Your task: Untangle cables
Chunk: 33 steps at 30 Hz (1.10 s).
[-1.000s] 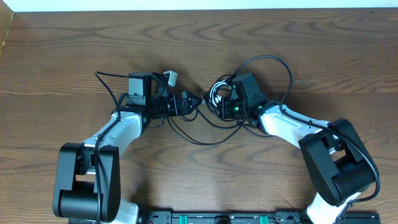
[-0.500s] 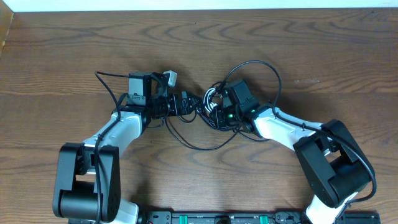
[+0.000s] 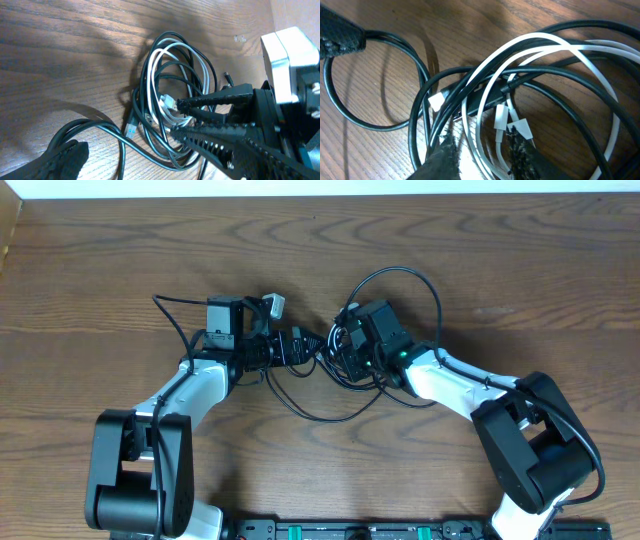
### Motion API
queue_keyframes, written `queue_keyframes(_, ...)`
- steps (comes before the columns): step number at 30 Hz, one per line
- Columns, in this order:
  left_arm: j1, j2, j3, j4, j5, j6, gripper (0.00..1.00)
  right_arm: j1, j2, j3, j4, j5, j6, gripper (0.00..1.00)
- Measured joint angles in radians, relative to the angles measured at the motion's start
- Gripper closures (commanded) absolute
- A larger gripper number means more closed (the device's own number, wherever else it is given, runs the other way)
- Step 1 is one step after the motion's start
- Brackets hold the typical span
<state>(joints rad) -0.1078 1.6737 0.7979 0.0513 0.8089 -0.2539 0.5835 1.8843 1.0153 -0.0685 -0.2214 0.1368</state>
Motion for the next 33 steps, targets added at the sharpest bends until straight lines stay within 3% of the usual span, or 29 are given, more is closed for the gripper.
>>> queue_keyframes(21,0.000,0.000,0.000,0.000,0.000,0.000,0.01,0.038,0.021,0.002,-0.050,0.063,-0.126,0.69)
queue_keyframes(24,0.000,0.000,0.000,0.000,0.000,0.000,0.01,0.039,0.026,0.004,-0.047,0.064,-0.132,0.78)
queue_keyframes(27,0.000,0.000,0.000,0.000,0.000,0.000,0.01,0.039,0.037,0.021,-0.059,0.066,-0.145,0.98)
queue_keyframes(33,0.000,0.000,0.000,0.000,0.000,0.000,0.01,0.038,0.045,0.068,-0.123,0.061,-0.145,0.99)
